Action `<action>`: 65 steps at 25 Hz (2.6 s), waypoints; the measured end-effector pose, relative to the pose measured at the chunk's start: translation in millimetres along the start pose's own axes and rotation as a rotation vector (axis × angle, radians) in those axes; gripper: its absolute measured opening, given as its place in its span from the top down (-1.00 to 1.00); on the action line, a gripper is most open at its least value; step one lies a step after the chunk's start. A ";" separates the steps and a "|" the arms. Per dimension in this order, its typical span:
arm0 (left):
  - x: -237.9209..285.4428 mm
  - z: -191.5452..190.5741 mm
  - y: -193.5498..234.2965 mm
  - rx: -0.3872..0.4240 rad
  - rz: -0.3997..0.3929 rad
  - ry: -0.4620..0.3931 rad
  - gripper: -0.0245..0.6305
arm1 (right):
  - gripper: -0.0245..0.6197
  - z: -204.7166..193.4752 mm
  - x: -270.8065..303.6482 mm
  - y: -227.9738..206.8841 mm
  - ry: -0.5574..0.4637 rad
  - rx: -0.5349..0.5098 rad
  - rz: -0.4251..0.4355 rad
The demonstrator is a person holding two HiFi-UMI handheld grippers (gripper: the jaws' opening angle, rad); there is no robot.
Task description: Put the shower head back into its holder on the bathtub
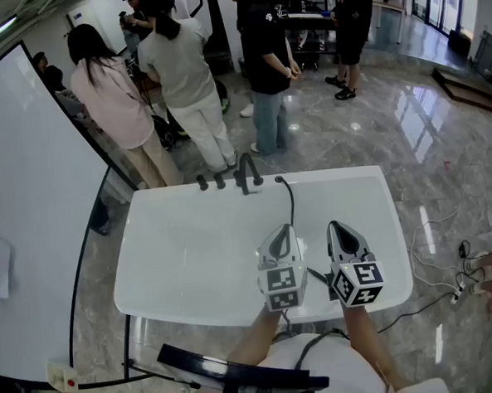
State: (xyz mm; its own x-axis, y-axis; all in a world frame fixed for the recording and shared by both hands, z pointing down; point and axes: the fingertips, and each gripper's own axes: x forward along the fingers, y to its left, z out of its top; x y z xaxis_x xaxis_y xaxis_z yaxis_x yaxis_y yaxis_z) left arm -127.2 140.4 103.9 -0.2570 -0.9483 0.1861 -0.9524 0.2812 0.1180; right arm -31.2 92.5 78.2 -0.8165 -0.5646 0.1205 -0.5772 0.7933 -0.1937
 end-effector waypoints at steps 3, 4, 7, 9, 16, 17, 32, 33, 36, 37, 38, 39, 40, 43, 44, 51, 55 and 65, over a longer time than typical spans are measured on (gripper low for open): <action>1.6 -4.5 -1.6 0.032 -0.004 0.008 0.92 | 0.90 -5.2 1.2 -1.4 0.006 0.006 0.001; 1.8 -6.3 -2.8 0.032 -0.007 0.011 0.92 | 0.90 -6.6 0.9 -2.0 0.007 0.008 -0.001; 0.6 -9.2 -5.5 0.041 -0.011 0.019 0.92 | 0.90 -9.9 -1.3 -3.7 0.014 0.011 -0.007; 1.1 -9.5 -6.2 0.046 -0.011 0.019 0.92 | 0.90 -10.6 -1.7 -5.3 0.017 0.013 -0.011; 6.5 -9.6 -15.0 0.058 -0.024 0.017 0.92 | 0.90 -11.1 -3.5 -16.7 0.021 0.021 -0.027; 6.5 -10.3 -14.9 0.063 -0.025 0.019 0.92 | 0.90 -12.2 -3.6 -17.5 0.022 0.025 -0.030; 6.8 -61.0 -52.8 0.031 -0.208 0.088 0.92 | 0.90 -10.3 -61.2 -42.2 -0.042 0.019 -0.128; 6.8 -67.3 -58.6 0.031 -0.240 0.105 0.92 | 0.90 -14.8 -67.0 -45.9 -0.033 0.023 -0.148; 13.5 -78.1 -68.5 0.057 -0.354 0.134 0.92 | 0.90 -25.9 -75.1 -54.2 -0.039 0.036 -0.219; 15.0 -82.5 -70.9 0.072 -0.386 0.145 0.92 | 0.90 -30.3 -78.3 -56.1 -0.041 0.038 -0.244; 16.2 -88.0 -73.3 0.092 -0.415 0.158 0.92 | 0.90 -35.5 -82.2 -57.8 -0.041 0.044 -0.268; 17.4 -94.0 -75.8 0.114 -0.442 0.171 0.92 | 0.90 -41.1 -86.7 -59.3 -0.041 0.053 -0.290; 18.8 -100.1 -78.3 0.135 -0.467 0.181 0.92 | 0.90 -46.5 -91.4 -60.4 -0.043 0.061 -0.308; 23.9 -117.0 -87.2 0.179 -0.544 0.194 0.92 | 0.90 -58.1 -106.2 -62.9 -0.057 0.072 -0.351; 25.6 -122.0 -90.7 0.191 -0.568 0.197 0.92 | 0.90 -61.7 -111.3 -63.7 -0.057 0.073 -0.367; 33.7 -164.4 -114.6 0.259 -0.670 0.200 0.92 | 0.90 -101.0 -149.4 -76.2 -0.043 0.088 -0.447; 48.3 -187.0 -128.0 0.259 -0.732 0.243 0.92 | 0.90 -114.5 -150.4 -93.6 -0.036 0.110 -0.458; 77.7 -317.7 -140.7 0.281 -0.778 0.495 0.92 | 0.90 -175.9 -163.0 -142.1 0.005 0.231 -0.462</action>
State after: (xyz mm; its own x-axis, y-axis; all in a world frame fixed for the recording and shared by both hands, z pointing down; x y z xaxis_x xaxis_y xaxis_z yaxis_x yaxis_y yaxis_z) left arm 39.0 73.9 411.7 0.5004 -0.6670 0.5521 -0.8478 -0.5069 0.1559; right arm 181.5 111.9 257.4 -0.4776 -0.8426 0.2488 -0.8599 0.3902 -0.3290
